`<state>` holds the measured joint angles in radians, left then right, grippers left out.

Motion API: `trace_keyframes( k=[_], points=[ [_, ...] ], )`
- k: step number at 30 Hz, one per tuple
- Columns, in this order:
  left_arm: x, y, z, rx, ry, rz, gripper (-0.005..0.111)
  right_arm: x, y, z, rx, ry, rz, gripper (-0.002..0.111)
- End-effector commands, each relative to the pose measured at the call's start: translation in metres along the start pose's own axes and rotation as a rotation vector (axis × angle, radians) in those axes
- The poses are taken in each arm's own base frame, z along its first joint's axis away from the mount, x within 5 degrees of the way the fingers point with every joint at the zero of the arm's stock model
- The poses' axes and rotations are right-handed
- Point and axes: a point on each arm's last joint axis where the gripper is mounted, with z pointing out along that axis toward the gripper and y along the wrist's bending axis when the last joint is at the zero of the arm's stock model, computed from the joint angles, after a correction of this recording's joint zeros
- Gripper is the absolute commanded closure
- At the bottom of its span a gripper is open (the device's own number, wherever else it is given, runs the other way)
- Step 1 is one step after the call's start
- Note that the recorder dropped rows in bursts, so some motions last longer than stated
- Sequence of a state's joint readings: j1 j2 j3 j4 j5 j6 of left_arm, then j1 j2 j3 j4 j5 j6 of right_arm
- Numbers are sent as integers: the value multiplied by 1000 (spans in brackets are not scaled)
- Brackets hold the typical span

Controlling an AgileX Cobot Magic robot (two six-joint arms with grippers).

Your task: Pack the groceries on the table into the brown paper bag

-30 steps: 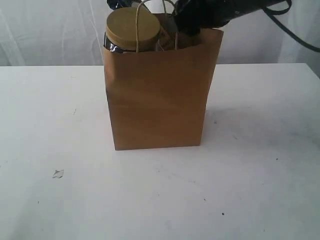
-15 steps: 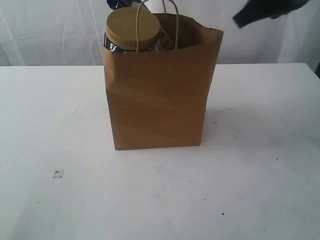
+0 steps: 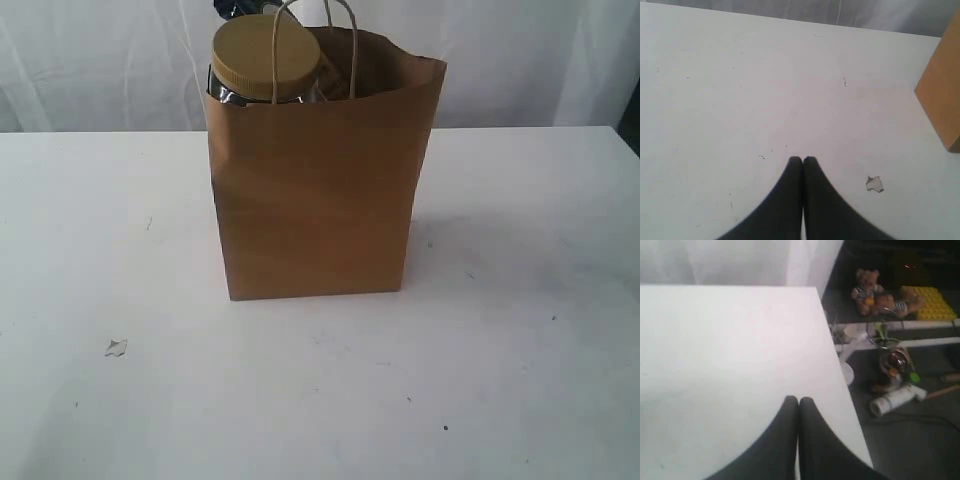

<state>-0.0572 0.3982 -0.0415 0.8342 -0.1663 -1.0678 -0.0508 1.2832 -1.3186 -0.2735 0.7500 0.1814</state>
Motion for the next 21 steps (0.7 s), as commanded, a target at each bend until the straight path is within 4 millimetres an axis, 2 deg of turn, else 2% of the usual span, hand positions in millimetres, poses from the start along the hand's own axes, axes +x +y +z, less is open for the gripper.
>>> trace_keyframes(
  k=[1,6,7,12,16,21],
  points=[
    [1,0,-1,5,-2,8,107,12,-6,-54,-57,-171,34,108],
    [1,0,-1,5,-2,8,107,29,-14,-119,-75,-476,47,108],
    [1,0,-1,5,-2,8,107,35,-17,-141,-80,-561,50,108],
    [1,0,-1,5,-2,8,107,80,-27,-205,-51,-790,37,108],
    [1,0,-1,5,-2,8,107,117,-31,-224,-39,-831,52,108],
    [1,0,-1,5,-2,8,107,155,-31,-222,-43,-677,79,108]
  ],
)
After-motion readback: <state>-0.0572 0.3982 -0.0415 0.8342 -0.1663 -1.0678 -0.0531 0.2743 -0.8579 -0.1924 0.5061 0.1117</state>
